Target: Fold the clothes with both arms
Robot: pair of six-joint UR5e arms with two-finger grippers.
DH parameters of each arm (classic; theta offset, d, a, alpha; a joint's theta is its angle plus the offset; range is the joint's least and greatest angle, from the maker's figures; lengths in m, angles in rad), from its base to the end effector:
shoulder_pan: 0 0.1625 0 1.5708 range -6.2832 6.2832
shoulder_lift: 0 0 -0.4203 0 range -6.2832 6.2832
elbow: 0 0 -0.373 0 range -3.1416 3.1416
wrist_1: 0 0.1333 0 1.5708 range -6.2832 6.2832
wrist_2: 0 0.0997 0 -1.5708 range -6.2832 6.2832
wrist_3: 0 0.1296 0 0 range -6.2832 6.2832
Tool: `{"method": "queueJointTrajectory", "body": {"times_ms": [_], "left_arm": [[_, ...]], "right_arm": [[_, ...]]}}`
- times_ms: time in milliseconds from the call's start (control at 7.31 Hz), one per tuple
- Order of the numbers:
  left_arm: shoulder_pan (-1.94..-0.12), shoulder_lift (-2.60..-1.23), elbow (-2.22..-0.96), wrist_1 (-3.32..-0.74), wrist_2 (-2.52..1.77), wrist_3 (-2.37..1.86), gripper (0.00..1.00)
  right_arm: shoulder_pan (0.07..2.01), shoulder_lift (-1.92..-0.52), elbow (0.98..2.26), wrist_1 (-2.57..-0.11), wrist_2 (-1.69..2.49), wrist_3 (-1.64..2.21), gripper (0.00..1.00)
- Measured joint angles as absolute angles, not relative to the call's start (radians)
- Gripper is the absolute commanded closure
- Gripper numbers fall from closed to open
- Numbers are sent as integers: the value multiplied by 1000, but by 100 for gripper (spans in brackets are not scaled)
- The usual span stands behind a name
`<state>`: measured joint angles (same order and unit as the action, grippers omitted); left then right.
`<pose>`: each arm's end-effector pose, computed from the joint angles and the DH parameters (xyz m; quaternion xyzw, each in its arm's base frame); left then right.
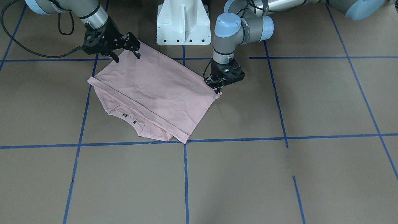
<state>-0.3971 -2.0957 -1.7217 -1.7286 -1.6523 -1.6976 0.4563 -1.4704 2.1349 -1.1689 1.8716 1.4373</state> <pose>0.5651 -0.3701 0.3059 0.0176 0.4058 -0.2207 0.8867 -0.4001 -0.3021 0.3232 0.0226 -0.5184 0.0617 0.8526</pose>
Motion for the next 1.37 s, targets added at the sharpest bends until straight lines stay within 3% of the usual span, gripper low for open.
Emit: {"method": "queueJointTrajectory", "body": {"times_ms": [684, 1367], "left_arm": [[-523, -2119, -1686, -1740, -1655, -1637, 100], [-705, -2332, -1263, -2021, -1643, -1455, 100]], "right_arm": [[468, -1471, 2133, -1169, 1866, 1437, 0], [481, -1471, 2132, -1168, 1863, 1439, 0]]}}
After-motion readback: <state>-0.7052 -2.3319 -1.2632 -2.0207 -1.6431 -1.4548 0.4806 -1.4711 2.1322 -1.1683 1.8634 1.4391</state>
